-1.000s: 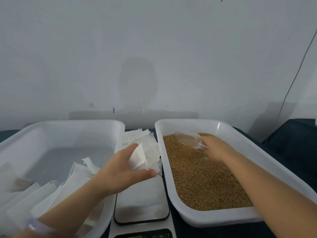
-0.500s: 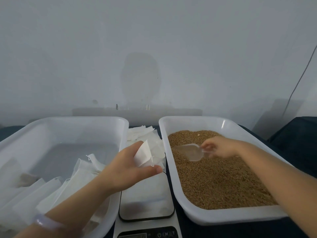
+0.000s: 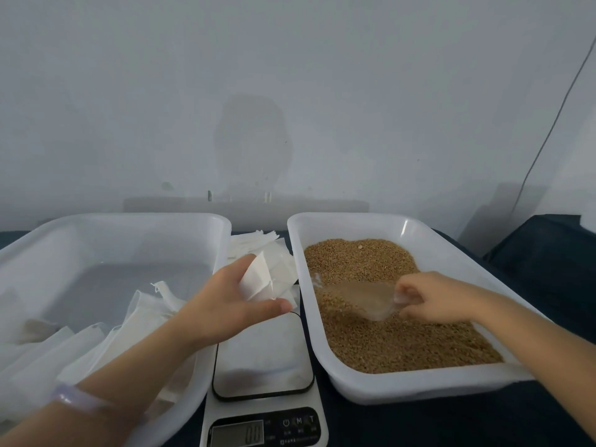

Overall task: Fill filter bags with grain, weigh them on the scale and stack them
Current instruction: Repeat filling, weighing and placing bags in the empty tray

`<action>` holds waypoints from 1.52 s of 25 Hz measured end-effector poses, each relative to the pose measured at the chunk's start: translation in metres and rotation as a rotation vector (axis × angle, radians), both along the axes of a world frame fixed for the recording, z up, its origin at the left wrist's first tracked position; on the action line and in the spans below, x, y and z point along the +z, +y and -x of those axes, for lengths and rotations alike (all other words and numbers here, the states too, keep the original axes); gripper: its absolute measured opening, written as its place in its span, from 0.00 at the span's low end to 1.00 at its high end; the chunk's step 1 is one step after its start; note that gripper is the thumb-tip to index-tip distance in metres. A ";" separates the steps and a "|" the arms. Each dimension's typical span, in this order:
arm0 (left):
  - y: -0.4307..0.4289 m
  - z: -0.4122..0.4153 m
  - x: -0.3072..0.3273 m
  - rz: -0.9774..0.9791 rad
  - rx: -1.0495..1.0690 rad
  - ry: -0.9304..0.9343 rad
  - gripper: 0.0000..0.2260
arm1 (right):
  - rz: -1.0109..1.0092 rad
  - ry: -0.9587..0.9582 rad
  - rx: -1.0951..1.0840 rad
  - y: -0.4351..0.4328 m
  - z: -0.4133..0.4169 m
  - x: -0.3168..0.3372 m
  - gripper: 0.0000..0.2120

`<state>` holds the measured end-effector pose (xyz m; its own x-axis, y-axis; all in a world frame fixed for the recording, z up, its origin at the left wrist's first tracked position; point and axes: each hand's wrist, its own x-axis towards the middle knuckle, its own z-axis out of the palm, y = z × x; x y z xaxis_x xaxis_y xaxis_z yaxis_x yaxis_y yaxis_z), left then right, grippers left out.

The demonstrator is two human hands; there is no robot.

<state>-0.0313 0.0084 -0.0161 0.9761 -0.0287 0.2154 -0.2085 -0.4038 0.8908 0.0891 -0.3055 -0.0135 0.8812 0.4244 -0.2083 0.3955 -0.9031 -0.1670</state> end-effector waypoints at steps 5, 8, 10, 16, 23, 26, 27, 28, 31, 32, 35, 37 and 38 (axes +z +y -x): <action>-0.005 0.001 0.007 0.035 0.025 0.002 0.22 | 0.165 -0.280 -0.056 -0.039 0.013 0.009 0.13; -0.014 0.000 0.015 0.070 0.027 -0.039 0.17 | 0.012 -0.243 -0.082 -0.055 0.024 0.009 0.15; -0.026 0.000 0.018 0.063 0.001 -0.036 0.20 | -0.084 -0.213 -0.098 -0.062 0.030 0.010 0.16; -0.056 -0.018 0.017 -0.067 0.066 0.000 0.25 | -0.064 -0.235 -0.122 -0.073 0.037 0.024 0.18; -0.085 -0.040 0.004 -0.031 0.068 0.010 0.22 | -0.056 -0.157 -0.139 -0.084 0.041 0.031 0.19; -0.092 -0.042 0.000 -0.045 0.052 -0.012 0.19 | -0.178 -0.149 -0.131 -0.084 0.044 0.034 0.18; -0.092 -0.043 -0.001 -0.047 0.050 -0.015 0.18 | -0.237 -0.149 -0.116 -0.084 0.046 0.036 0.17; -0.092 -0.043 -0.002 -0.040 0.051 -0.017 0.18 | -0.293 -0.158 -0.099 -0.083 0.049 0.040 0.16; -0.091 -0.046 -0.005 -0.034 0.058 -0.029 0.17 | -0.429 -0.194 -0.062 -0.076 0.056 0.061 0.16; -0.090 -0.047 -0.006 -0.048 0.062 -0.030 0.17 | -0.451 -0.209 -0.049 -0.074 0.057 0.069 0.18; -0.093 -0.047 -0.007 -0.077 0.085 -0.025 0.18 | -0.407 -0.262 -0.003 -0.067 0.058 0.089 0.18; -0.096 -0.048 -0.006 -0.082 0.107 -0.025 0.19 | -0.299 -0.337 0.042 -0.062 0.056 0.100 0.16; -0.099 -0.049 -0.005 -0.087 0.117 -0.029 0.19 | -0.219 -0.395 0.074 -0.059 0.054 0.105 0.16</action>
<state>0.0176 -0.0904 -0.0214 0.9674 0.0653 0.2448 -0.1801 -0.5023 0.8457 0.0353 -0.3641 0.0919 0.8407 0.4859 0.2392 0.5294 -0.8304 -0.1740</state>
